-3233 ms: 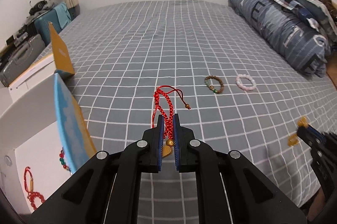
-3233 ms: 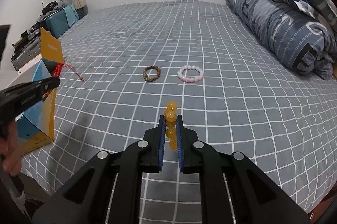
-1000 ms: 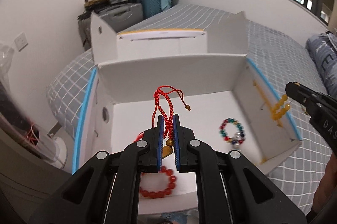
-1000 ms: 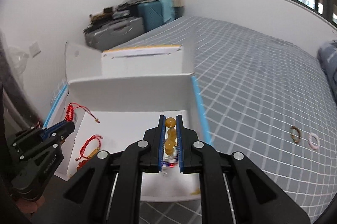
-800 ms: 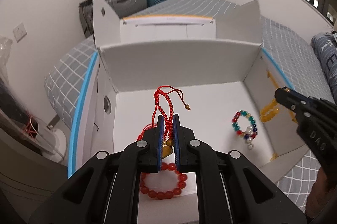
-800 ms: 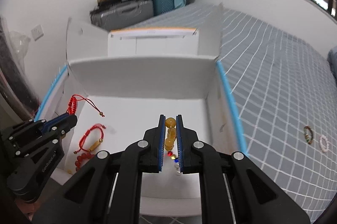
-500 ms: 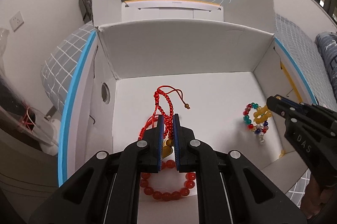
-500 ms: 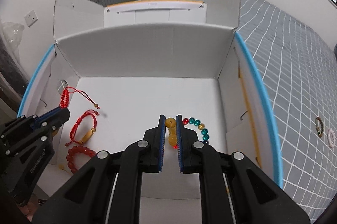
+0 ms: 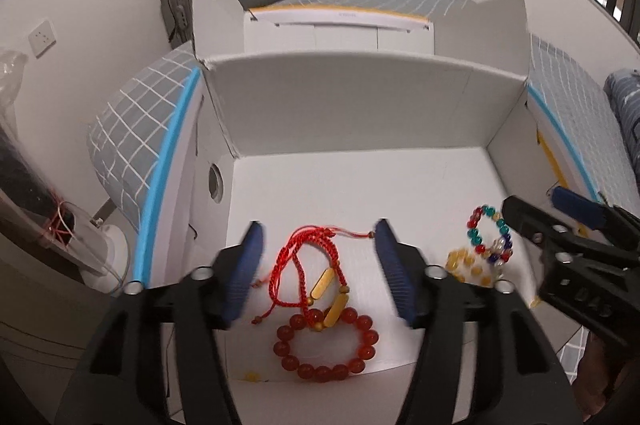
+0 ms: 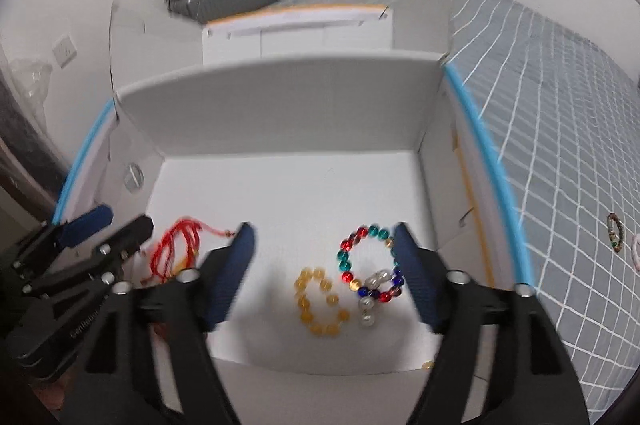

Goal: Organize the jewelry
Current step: 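Move both tools back over the wooden and pink bracelets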

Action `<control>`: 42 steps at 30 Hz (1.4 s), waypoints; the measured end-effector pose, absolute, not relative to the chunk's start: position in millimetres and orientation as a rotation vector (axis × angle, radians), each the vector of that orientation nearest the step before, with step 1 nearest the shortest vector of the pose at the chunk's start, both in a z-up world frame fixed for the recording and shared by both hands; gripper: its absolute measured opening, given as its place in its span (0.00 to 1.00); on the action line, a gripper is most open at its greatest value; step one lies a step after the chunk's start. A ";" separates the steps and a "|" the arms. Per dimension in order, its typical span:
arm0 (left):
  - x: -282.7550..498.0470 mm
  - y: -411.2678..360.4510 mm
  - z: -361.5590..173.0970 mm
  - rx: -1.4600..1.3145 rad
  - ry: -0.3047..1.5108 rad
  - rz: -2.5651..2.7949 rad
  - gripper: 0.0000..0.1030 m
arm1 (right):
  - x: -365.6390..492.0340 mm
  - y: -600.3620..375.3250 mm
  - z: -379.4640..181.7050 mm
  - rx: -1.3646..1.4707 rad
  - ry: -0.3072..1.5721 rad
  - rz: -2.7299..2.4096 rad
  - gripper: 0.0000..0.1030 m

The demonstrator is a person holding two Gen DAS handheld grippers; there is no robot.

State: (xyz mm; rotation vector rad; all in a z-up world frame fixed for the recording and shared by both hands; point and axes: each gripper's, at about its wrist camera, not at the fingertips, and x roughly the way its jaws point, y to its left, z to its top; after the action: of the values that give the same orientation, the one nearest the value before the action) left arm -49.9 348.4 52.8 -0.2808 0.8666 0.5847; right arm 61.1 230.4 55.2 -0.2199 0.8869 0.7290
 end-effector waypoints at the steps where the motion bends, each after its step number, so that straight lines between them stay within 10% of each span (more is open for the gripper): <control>1: -50.5 347.2 55.0 -0.278 0.857 0.588 0.67 | 61.4 226.1 59.9 -0.200 0.876 0.731 0.79; 13: -43.0 314.8 76.3 -0.245 0.776 0.546 0.94 | 68.0 178.4 88.6 -0.149 0.775 0.633 0.93; 42: 26.2 134.3 95.6 -0.086 0.736 0.259 0.94 | 88.6 -51.6 107.5 -0.047 0.689 0.235 0.93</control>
State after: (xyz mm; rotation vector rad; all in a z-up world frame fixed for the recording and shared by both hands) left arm 26.2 134.3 95.6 -0.0861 0.7365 0.2592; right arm 88.6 -51.6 107.5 -0.0466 0.6892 0.2355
